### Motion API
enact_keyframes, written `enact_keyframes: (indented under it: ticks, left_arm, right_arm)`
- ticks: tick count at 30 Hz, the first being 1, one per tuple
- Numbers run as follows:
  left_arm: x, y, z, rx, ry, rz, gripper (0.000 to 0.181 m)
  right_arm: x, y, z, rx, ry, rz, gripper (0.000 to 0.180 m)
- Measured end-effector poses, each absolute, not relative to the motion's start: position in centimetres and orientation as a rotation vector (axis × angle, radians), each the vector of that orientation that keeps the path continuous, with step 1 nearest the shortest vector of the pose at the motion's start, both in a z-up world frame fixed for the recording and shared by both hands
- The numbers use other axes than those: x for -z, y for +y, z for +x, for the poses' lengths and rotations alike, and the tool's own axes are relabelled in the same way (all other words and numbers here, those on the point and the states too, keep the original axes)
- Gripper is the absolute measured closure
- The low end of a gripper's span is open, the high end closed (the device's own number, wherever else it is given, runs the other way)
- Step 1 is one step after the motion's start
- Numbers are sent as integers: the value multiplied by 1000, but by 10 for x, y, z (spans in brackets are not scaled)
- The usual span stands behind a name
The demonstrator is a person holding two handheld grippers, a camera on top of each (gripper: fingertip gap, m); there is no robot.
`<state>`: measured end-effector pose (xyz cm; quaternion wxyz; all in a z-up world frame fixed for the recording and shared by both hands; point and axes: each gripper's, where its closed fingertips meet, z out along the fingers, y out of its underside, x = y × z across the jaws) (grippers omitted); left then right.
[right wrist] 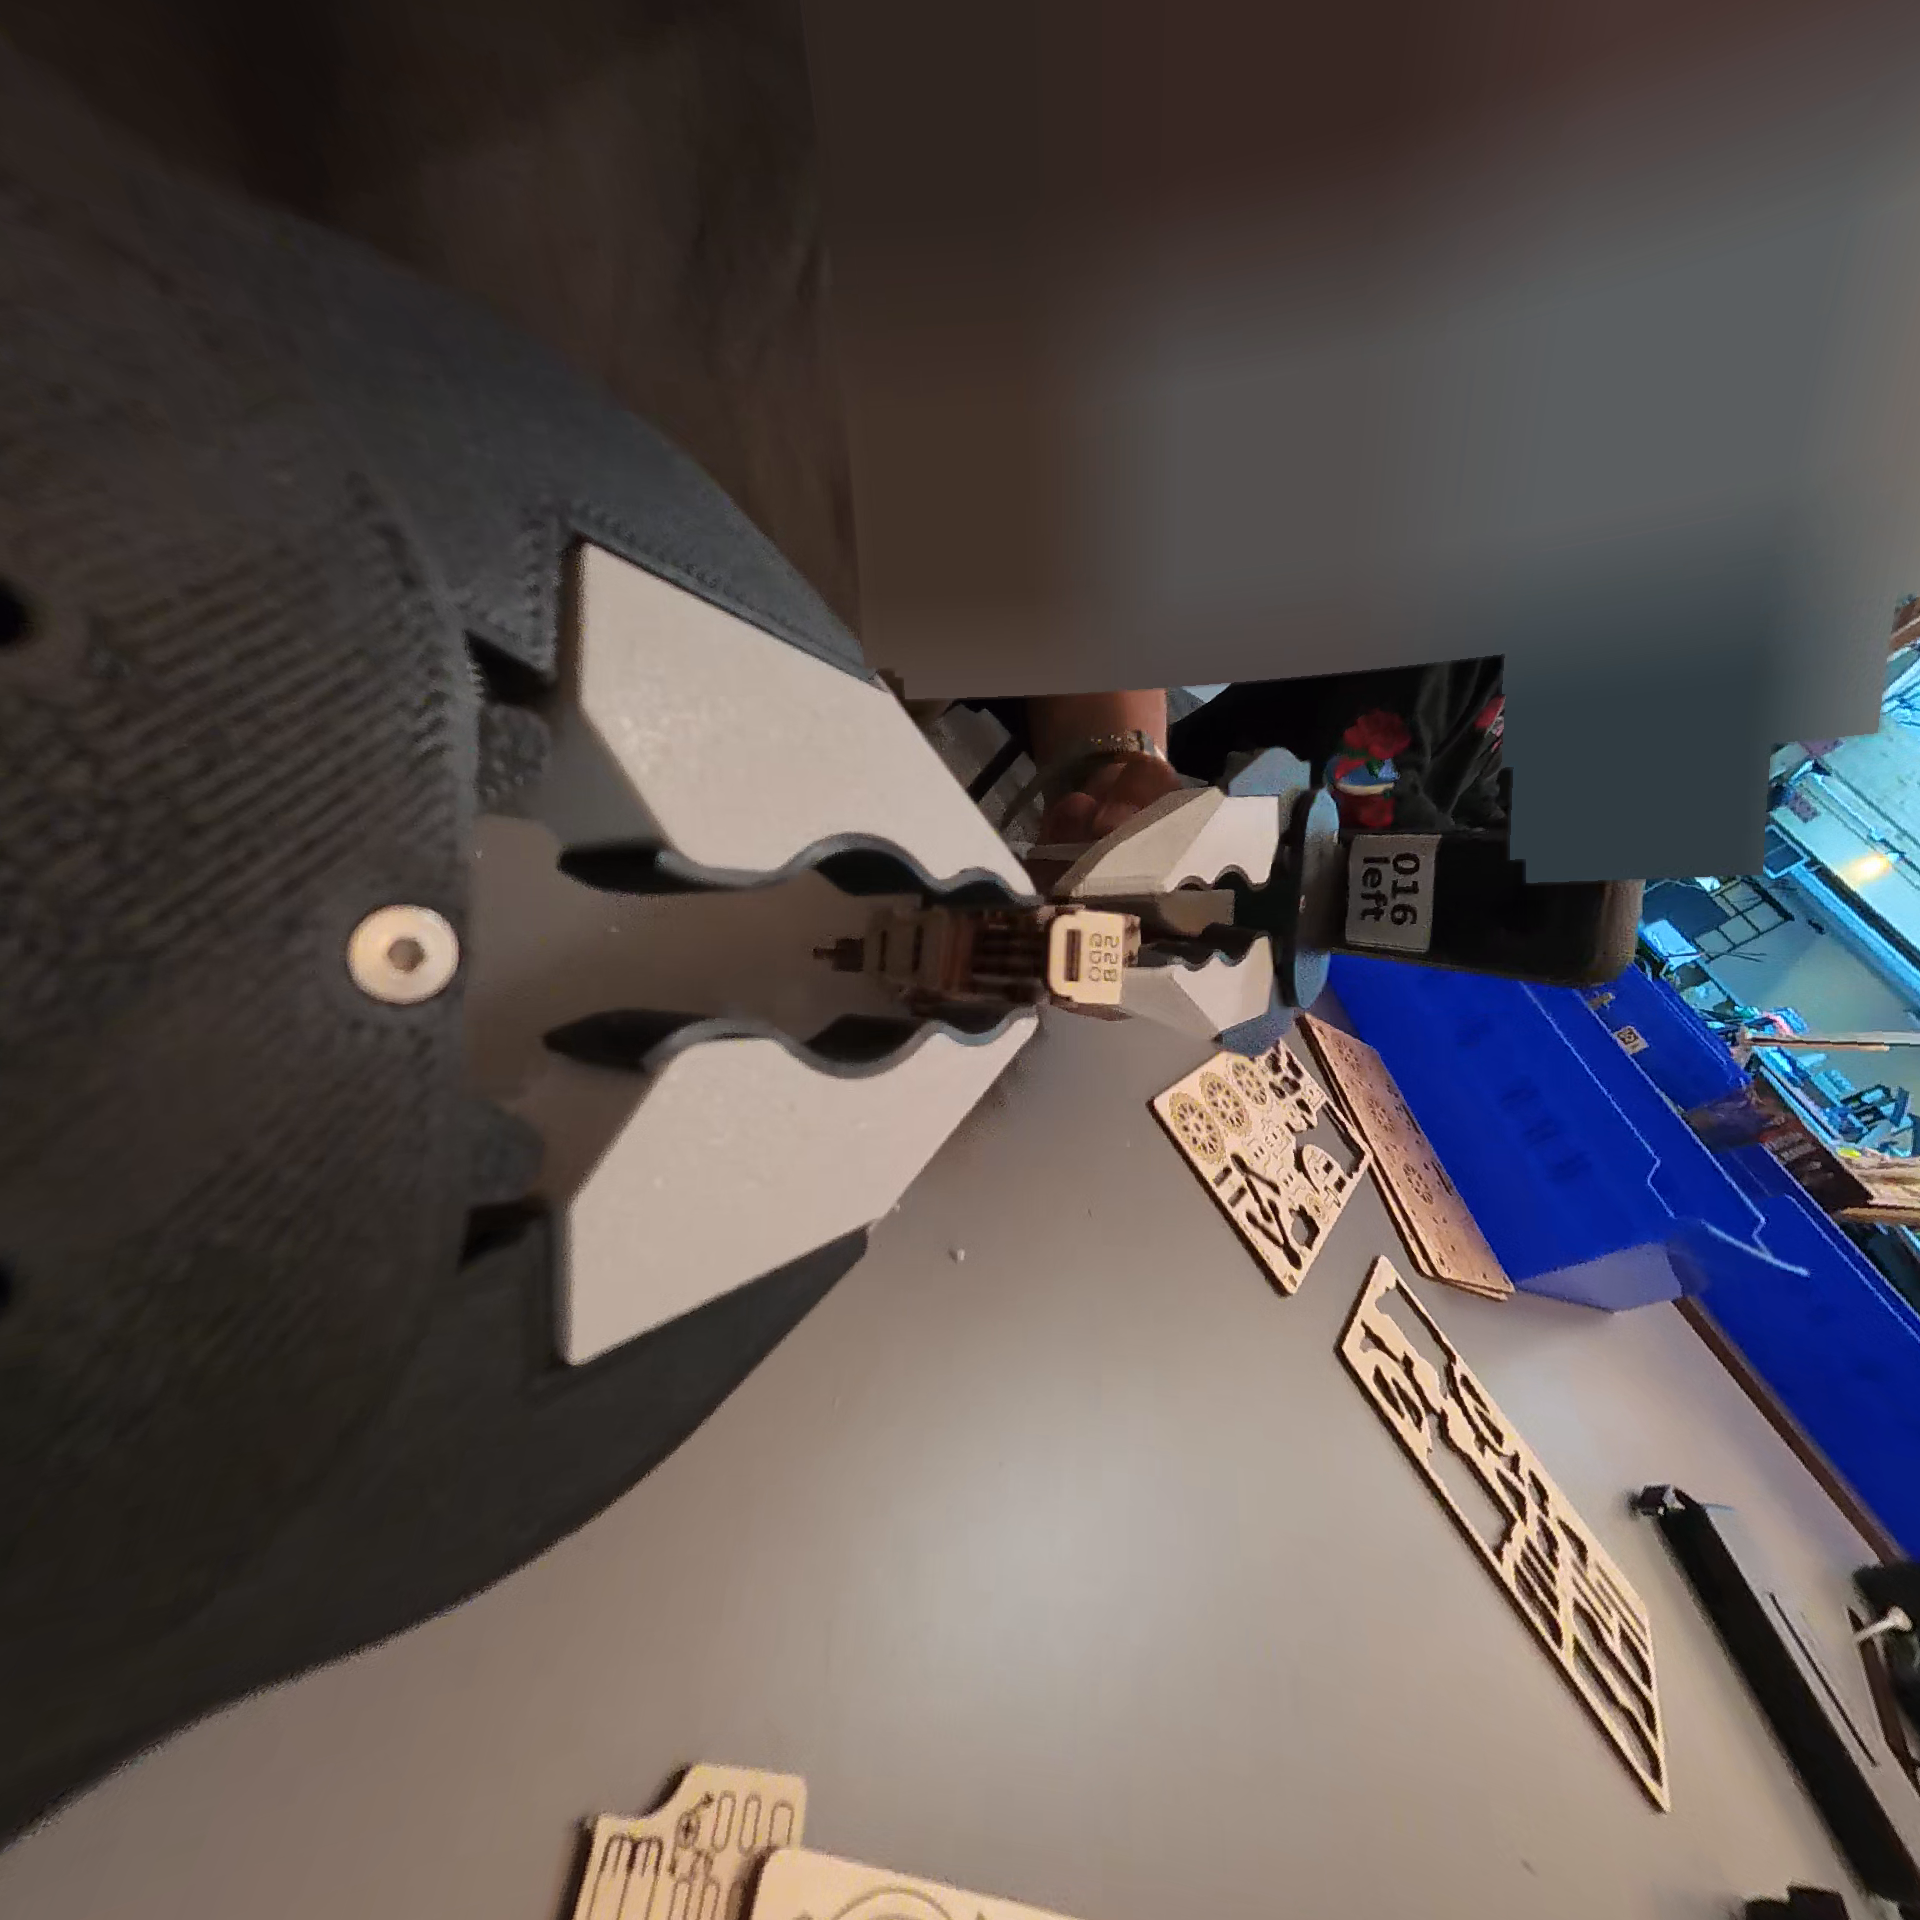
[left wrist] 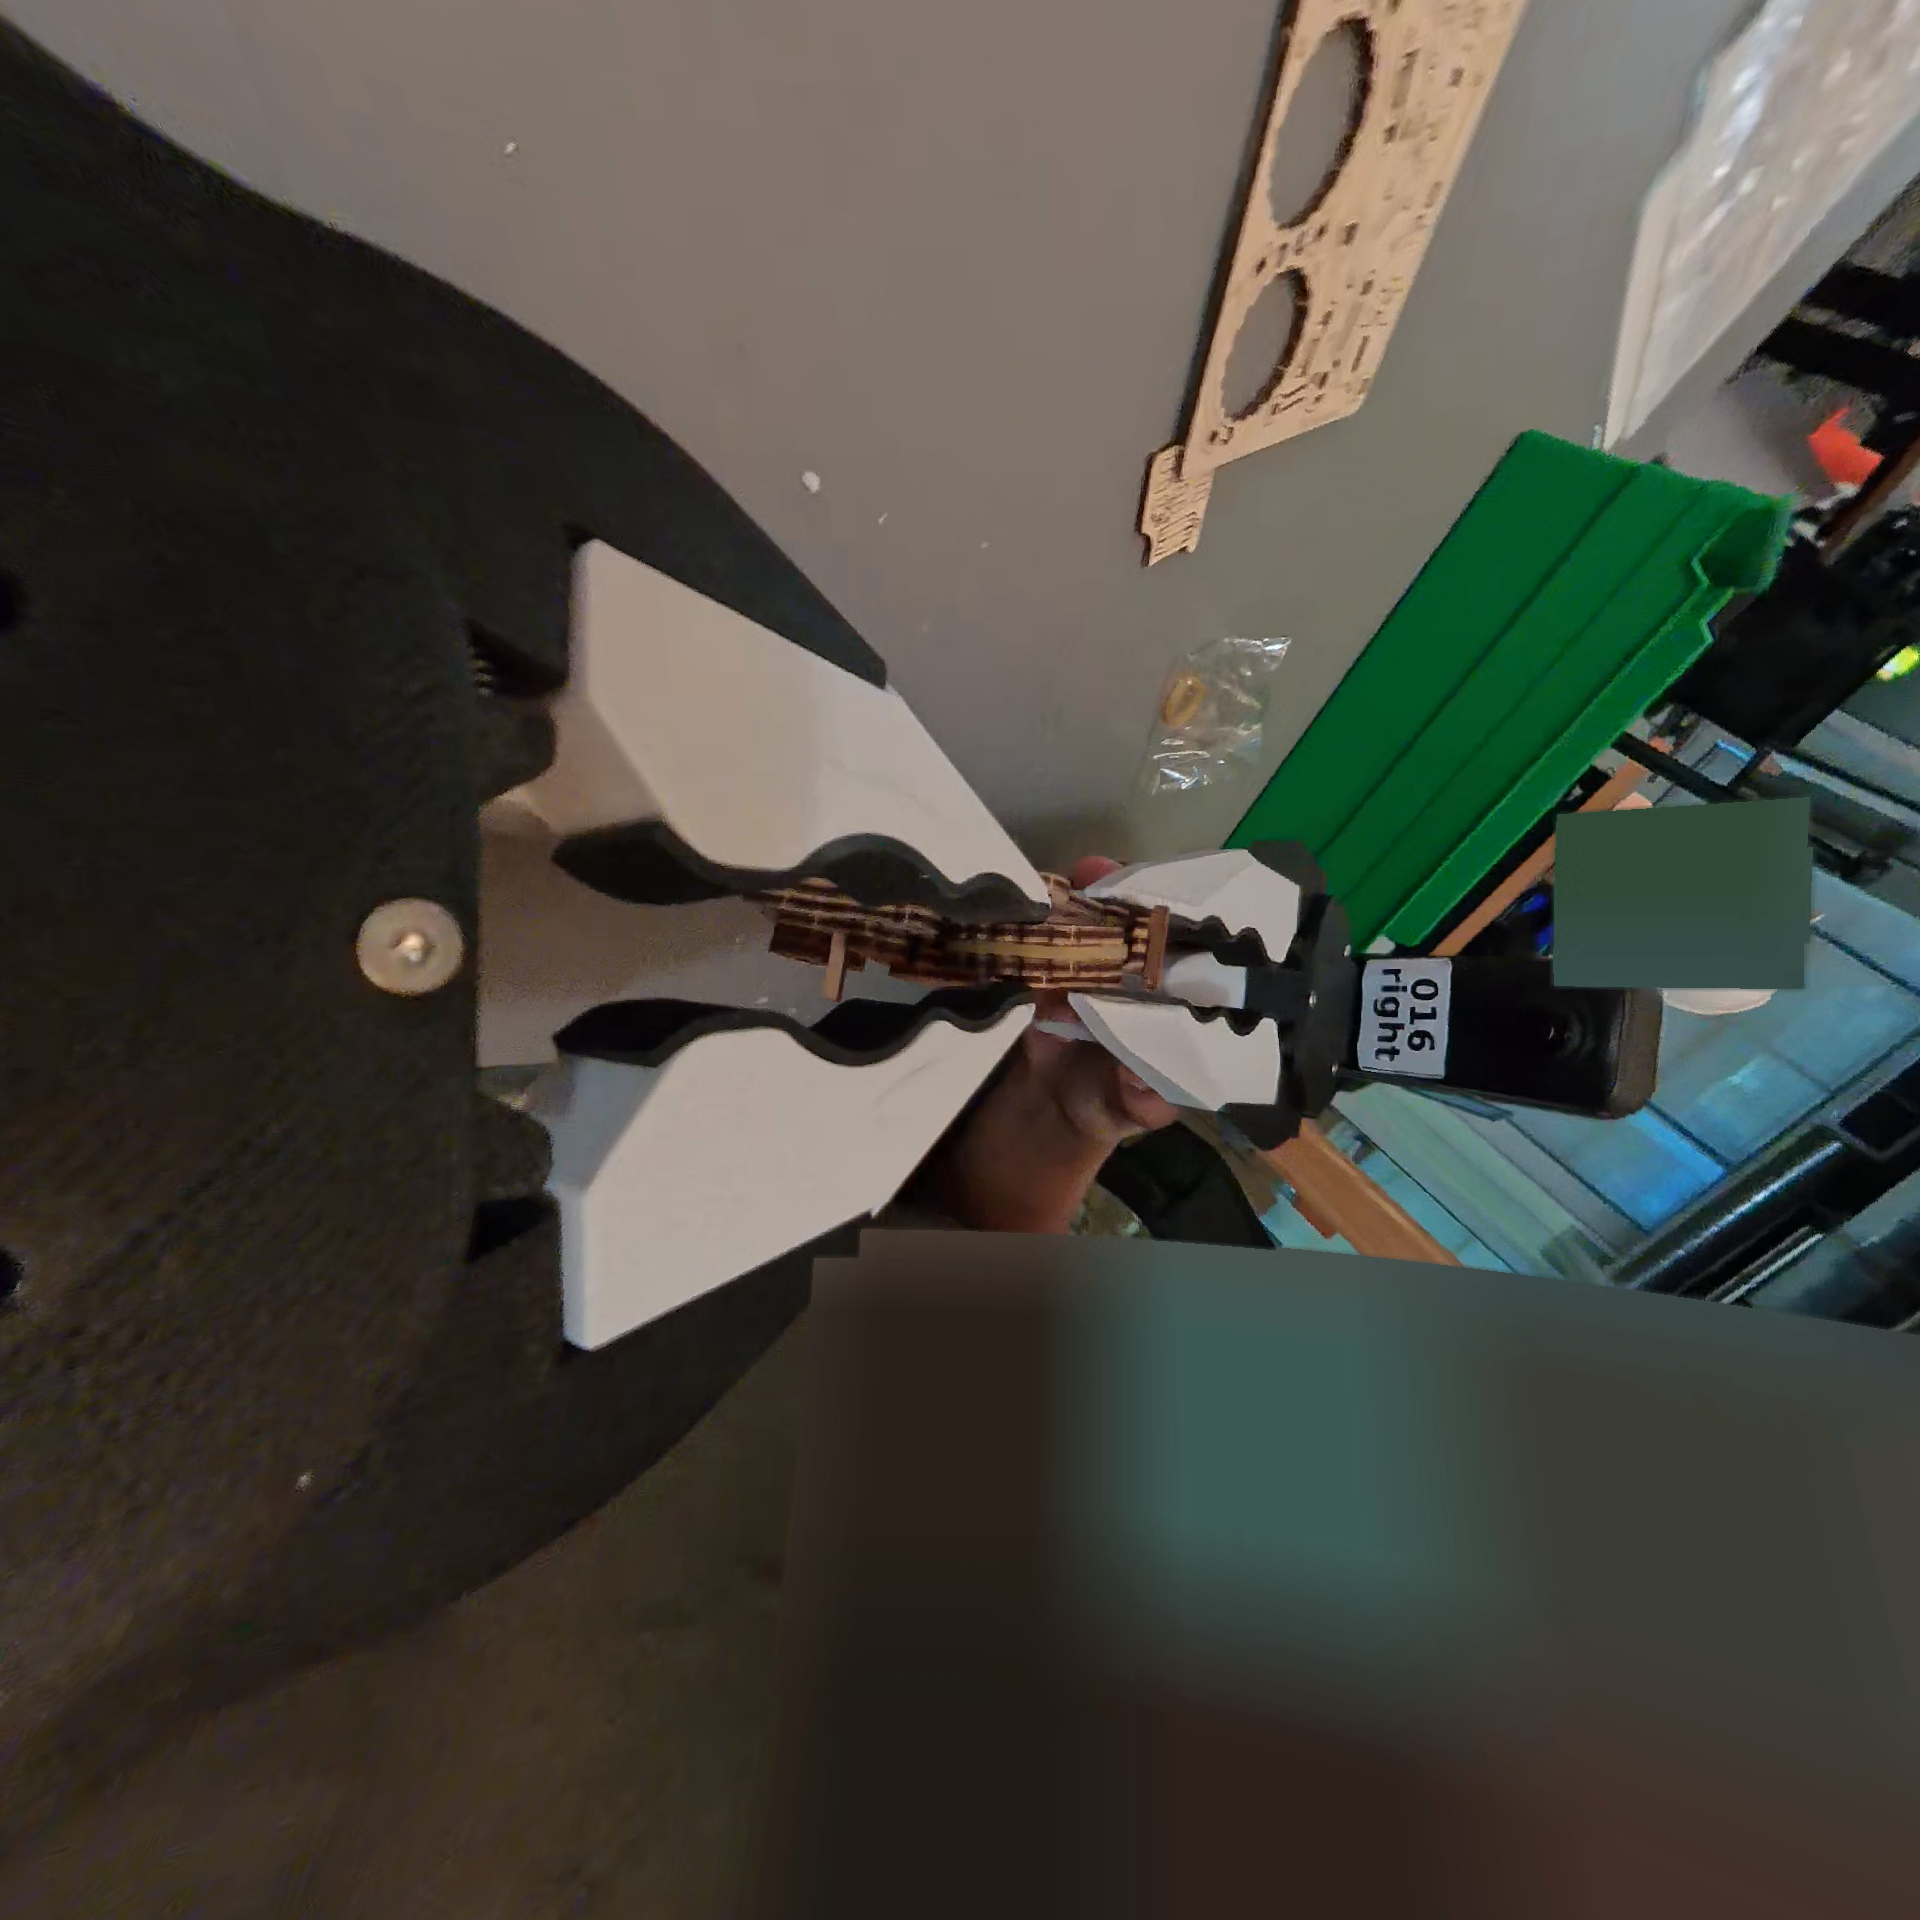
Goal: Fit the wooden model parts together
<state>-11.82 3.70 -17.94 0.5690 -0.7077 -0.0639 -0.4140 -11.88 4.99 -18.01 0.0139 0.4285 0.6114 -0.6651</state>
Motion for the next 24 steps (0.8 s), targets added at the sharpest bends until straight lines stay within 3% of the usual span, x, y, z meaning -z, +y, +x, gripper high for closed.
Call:
enact_keyframes:
  ticks: [10,24]
  left_arm:
    - [149,17,-88,539,323,-1557,171]
    - [146,20,-88,498,298,-1542,171]
  right_arm:
    - [146,29,-88,2322,2486,783,166]
    - [143,31,-87,2333,2519,769,166]
